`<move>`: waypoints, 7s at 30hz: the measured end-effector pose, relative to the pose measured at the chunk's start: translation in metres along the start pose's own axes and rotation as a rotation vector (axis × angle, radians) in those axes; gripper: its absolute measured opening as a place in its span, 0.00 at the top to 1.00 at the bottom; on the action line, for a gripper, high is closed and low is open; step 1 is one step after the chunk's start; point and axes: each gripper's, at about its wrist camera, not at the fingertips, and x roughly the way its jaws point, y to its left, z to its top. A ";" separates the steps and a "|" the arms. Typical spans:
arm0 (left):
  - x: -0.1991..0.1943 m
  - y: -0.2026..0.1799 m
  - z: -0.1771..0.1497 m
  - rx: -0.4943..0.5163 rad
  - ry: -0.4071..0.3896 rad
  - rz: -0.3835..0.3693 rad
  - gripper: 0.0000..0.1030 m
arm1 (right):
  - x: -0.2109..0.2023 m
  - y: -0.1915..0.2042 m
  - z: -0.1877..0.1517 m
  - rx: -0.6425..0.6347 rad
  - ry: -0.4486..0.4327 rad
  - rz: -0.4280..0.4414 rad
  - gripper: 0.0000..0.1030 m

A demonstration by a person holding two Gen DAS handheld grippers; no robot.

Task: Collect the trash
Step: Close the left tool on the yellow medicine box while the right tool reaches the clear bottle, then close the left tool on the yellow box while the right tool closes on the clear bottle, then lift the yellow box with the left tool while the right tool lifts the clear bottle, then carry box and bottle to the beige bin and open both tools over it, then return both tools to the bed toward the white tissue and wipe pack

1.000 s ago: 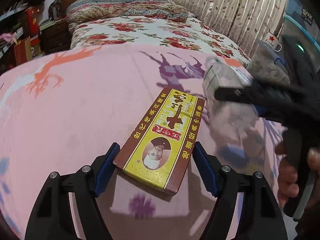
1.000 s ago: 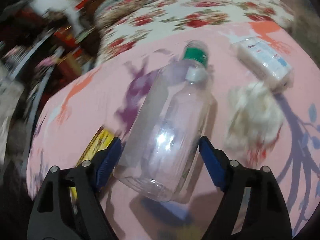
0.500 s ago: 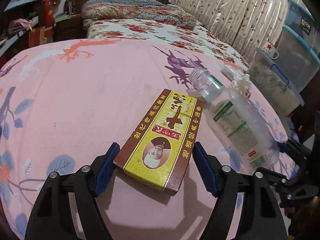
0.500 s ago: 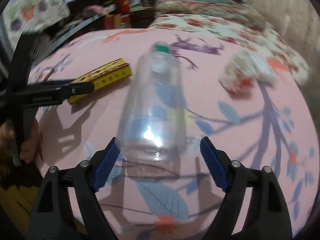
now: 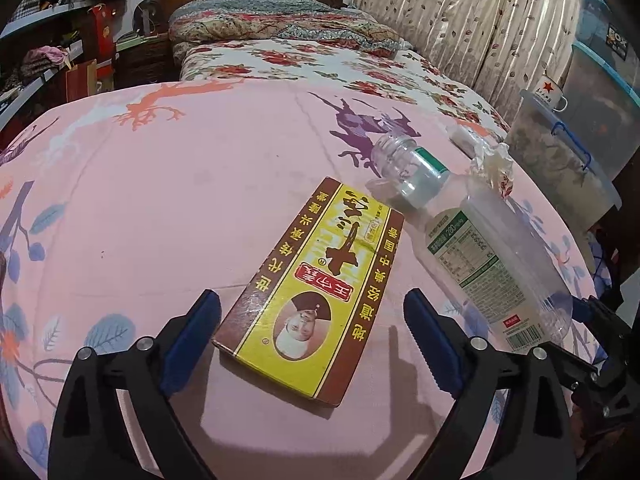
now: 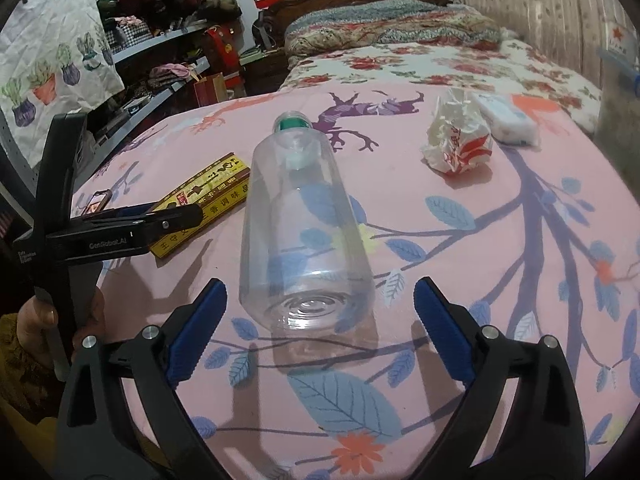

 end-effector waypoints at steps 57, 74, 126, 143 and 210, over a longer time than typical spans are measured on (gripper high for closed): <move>-0.004 0.009 -0.001 -0.036 -0.016 -0.085 0.08 | 0.014 0.022 -0.006 -0.044 0.009 -0.079 0.08; -0.003 0.008 0.000 -0.029 -0.013 -0.080 0.08 | 0.014 0.023 -0.007 -0.051 0.002 -0.084 0.08; -0.053 -0.021 0.011 0.021 -0.135 -0.162 0.40 | -0.031 0.022 0.012 -0.063 -0.169 -0.058 0.39; -0.048 -0.059 0.023 0.076 -0.107 -0.258 0.40 | -0.071 -0.018 -0.001 0.001 -0.274 -0.185 0.39; 0.056 -0.271 0.074 0.411 0.083 -0.405 0.21 | -0.126 -0.256 -0.036 0.542 -0.392 -0.363 0.25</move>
